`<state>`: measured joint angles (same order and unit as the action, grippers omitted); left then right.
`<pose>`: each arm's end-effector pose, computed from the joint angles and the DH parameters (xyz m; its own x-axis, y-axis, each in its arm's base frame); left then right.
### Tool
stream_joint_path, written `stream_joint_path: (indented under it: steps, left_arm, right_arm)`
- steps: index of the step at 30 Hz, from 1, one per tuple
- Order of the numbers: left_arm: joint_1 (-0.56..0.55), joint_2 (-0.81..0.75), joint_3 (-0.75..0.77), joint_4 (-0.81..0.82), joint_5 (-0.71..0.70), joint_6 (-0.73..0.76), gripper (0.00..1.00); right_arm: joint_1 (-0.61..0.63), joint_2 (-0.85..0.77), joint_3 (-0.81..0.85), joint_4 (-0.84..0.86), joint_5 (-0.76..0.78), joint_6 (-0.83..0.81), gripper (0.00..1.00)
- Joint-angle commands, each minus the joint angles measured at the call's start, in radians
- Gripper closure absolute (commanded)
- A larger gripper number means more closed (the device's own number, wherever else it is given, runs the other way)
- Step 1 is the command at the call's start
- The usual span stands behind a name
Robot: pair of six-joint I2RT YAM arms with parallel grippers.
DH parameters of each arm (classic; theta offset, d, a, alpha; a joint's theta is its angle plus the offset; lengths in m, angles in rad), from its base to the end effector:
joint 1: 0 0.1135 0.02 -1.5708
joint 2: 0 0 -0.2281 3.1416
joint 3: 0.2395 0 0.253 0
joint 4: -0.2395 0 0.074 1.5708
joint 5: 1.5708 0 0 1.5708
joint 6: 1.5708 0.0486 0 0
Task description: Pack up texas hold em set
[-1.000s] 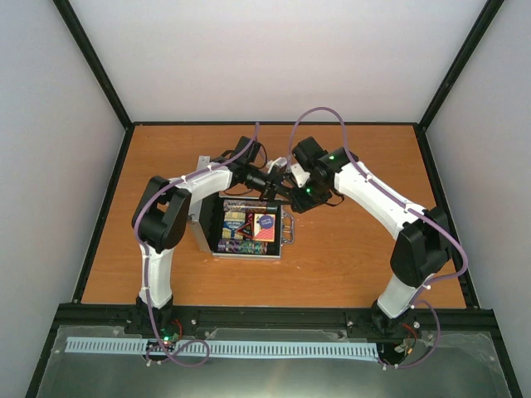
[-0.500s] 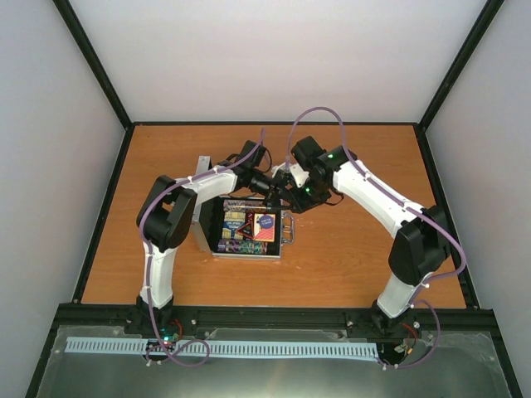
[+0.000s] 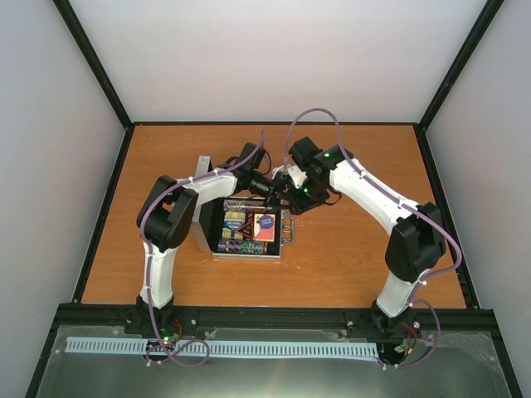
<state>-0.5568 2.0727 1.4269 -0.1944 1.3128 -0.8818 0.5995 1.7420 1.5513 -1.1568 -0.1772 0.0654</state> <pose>0.3316 -0.2617 0.1491 -0.9289 0.3463 0.1316 -0.0541 0.2247 -0.9729 0.2747 0.1981 0.2318 -0.8418 -0.4974 -0.2097 -0.5337 0.8249 0.1860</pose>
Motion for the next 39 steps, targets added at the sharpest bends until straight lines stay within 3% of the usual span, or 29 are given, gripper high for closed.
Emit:
stream_joint_path:
  steps: [1,16,19,31,39]
  left_arm:
    - [-0.032,-0.022,-0.005,0.034,0.046,-0.006,0.65]
    - [-0.032,-0.041,-0.008,0.051,0.044,-0.009,0.94]
    - [-0.032,-0.049,-0.004,0.05,0.04,-0.001,0.99]
    - [-0.032,-0.045,0.001,0.034,0.031,0.008,0.99]
    - [-0.015,-0.033,0.08,-0.138,-0.031,0.123,0.99]
  right_arm:
    - [0.003,0.017,0.043,0.058,0.004,0.011,0.7]
    - [0.003,0.043,0.022,0.088,-0.029,0.009,0.67]
    - [0.003,0.039,0.009,0.093,-0.077,-0.016,0.59]
    - [0.005,-0.007,-0.074,0.124,-0.118,-0.026,0.18]
    - [0.005,-0.08,-0.042,0.135,-0.049,0.008,0.07]
